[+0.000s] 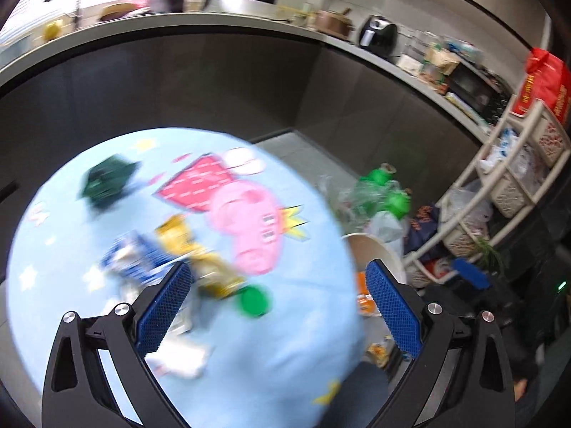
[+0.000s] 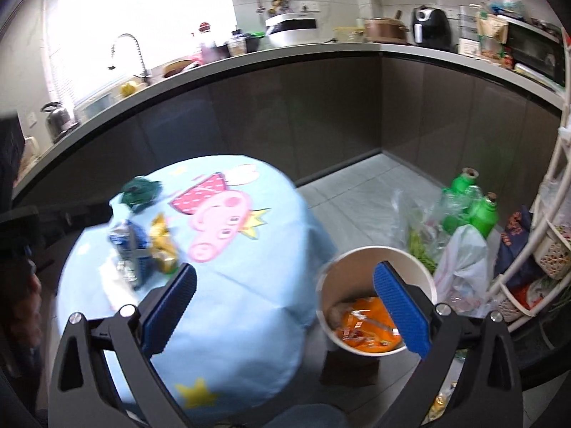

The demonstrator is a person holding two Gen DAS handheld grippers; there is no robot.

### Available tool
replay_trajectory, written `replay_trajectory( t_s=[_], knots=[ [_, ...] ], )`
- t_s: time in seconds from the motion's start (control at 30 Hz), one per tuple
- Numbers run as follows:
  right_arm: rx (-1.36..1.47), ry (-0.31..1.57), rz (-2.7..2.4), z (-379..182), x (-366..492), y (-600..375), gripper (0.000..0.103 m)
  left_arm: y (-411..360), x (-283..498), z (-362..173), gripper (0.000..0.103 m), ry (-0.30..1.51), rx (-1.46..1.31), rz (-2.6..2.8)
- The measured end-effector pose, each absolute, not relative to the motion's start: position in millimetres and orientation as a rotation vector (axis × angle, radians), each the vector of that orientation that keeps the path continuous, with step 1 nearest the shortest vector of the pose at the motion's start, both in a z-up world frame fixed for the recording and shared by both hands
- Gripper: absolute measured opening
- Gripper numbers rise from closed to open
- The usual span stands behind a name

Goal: Collect trash
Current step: 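Return both tools to the table above the remaining wrappers, then grasp the blue-white wrapper with the right gripper and lift it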

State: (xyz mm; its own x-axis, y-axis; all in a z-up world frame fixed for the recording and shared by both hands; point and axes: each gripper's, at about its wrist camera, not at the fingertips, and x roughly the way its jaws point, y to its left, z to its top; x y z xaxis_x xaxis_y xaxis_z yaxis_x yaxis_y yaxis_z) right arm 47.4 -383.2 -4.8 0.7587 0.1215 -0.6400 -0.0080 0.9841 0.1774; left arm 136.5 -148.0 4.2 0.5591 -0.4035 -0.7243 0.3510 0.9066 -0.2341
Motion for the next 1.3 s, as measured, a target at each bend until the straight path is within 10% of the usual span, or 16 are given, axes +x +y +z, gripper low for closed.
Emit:
replay_trajectory(
  t_s=[1.07,1.3],
  knots=[
    [-0.319,0.819,0.592,-52.2,168.7,-135.4,0.085,33.8,107.1,-59.9,0.093,0.973,-0.186,-0.3],
    [-0.384,0.835,0.607,-70.1,172.5,-127.0,0.035,29.5,113.4,-67.5,0.087,0.997,-0.187,-0.314]
  ],
)
